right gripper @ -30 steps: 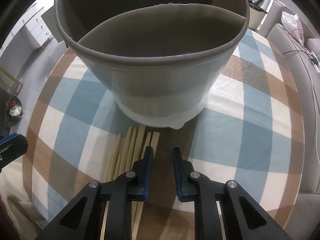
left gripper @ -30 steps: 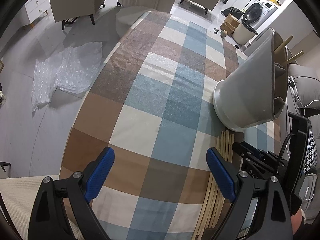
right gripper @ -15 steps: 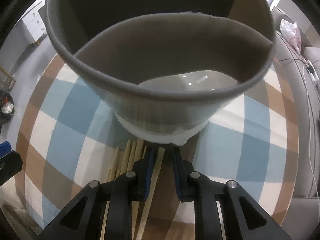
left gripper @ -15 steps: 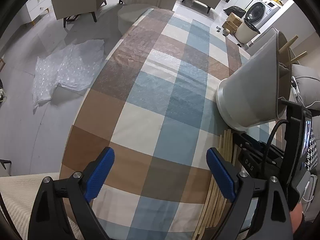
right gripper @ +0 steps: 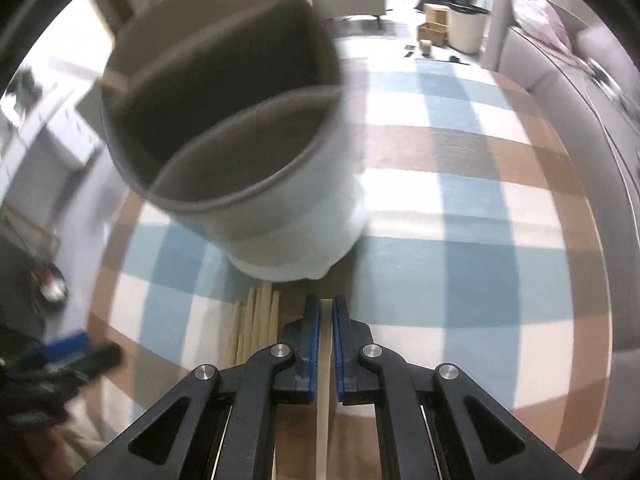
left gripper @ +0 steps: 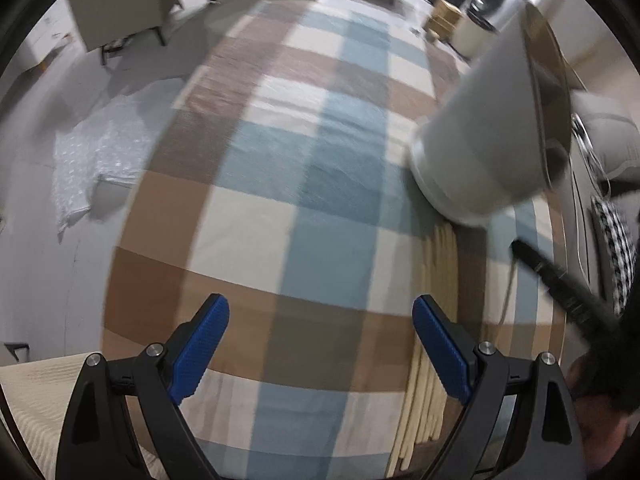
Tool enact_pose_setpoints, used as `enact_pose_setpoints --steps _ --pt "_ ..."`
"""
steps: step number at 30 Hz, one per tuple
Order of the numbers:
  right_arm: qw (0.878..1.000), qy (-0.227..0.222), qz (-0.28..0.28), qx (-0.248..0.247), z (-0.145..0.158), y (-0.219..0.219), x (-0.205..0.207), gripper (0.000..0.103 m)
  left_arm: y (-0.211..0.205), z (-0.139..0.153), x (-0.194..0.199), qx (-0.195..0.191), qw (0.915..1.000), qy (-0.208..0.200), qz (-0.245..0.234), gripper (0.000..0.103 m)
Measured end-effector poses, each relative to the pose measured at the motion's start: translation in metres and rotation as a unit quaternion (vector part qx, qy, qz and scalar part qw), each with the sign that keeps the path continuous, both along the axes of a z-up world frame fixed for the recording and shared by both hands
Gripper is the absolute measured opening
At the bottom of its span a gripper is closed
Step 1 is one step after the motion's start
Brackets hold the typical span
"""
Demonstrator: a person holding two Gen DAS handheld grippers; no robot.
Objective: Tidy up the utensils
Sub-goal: 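Lift the chopstick with the right tool while the left tool grasps another chopstick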
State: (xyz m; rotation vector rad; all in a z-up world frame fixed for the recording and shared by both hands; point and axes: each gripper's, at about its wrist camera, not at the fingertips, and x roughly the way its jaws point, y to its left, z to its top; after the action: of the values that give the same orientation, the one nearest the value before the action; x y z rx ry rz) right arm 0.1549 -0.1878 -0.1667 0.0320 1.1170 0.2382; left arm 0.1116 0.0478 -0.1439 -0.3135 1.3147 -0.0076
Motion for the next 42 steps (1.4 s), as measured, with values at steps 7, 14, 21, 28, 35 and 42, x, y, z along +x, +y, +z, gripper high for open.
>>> enact_pose_setpoints --steps 7,14,21,28,35,42 --pt "0.982 0.002 -0.105 0.158 0.022 -0.074 -0.008 0.005 -0.027 -0.019 -0.002 0.003 0.9979 0.037 -0.054 0.09" --pt "0.956 0.023 -0.182 0.228 0.016 -0.1 -0.001 0.005 -0.039 -0.034 -0.006 0.034 0.9958 0.058 -0.061 0.09" --pt "0.958 -0.013 -0.163 0.236 0.035 -0.106 -0.01 0.005 -0.044 -0.043 -0.008 0.039 0.9955 0.062 -0.06 0.09" --pt "0.961 -0.025 -0.152 0.229 0.044 -0.11 -0.013 0.005 -0.053 -0.051 -0.012 0.086 0.9915 0.061 -0.077 0.091" --pt "0.96 -0.04 -0.137 0.242 0.053 -0.109 -0.014 0.005 -0.051 -0.051 -0.001 0.091 0.9914 0.064 -0.07 0.092" --pt "0.952 -0.039 -0.149 0.264 0.053 -0.119 -0.011 0.005 -0.064 -0.044 0.02 0.121 0.9868 0.066 -0.084 0.092"
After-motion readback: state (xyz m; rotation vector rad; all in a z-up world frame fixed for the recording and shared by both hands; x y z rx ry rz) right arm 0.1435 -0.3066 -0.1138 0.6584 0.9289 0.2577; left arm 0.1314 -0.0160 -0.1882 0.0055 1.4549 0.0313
